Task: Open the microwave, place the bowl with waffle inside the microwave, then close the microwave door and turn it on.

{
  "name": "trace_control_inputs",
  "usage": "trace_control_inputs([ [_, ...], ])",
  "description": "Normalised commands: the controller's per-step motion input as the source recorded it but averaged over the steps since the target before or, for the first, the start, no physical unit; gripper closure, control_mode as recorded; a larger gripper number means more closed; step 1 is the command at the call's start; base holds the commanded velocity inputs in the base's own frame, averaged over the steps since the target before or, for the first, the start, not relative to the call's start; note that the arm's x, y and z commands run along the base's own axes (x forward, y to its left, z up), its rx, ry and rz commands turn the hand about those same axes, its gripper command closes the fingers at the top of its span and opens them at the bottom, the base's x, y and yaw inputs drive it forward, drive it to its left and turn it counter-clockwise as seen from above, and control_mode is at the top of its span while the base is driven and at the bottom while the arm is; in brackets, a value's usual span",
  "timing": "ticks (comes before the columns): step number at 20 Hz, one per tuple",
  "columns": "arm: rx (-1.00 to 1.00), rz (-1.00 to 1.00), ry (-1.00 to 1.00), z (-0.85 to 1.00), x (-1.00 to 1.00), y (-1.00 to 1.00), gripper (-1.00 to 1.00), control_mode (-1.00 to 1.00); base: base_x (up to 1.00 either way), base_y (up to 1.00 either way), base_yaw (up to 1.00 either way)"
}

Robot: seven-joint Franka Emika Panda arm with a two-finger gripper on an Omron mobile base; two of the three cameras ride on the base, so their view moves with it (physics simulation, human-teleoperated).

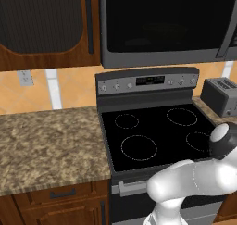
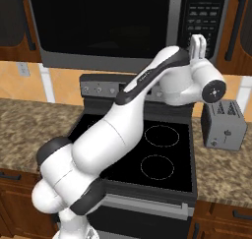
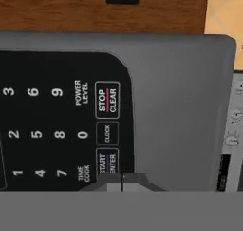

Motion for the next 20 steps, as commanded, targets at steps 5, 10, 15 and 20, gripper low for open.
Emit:
trace_control_inputs([
  [5, 0.08, 0.03, 0.02, 0.06, 0.41, -0.19, 1.0, -1.0, 0.0, 0.0, 0.0],
  [10, 0.0, 0.02, 0.0, -0.32, 0.59, 0.05, 1.0, -1.0, 0.0, 0.0, 0.0],
  [15, -0.08, 0.04, 0.0, -0.72, 0.61, 0.52, 1.0, -1.0, 0.0, 0.0, 0.0],
  [20, -0.51, -0.01, -0.05, -1.0, 0.31, 1.0, 1.0, -1.0, 0.0, 0.0, 0.0],
])
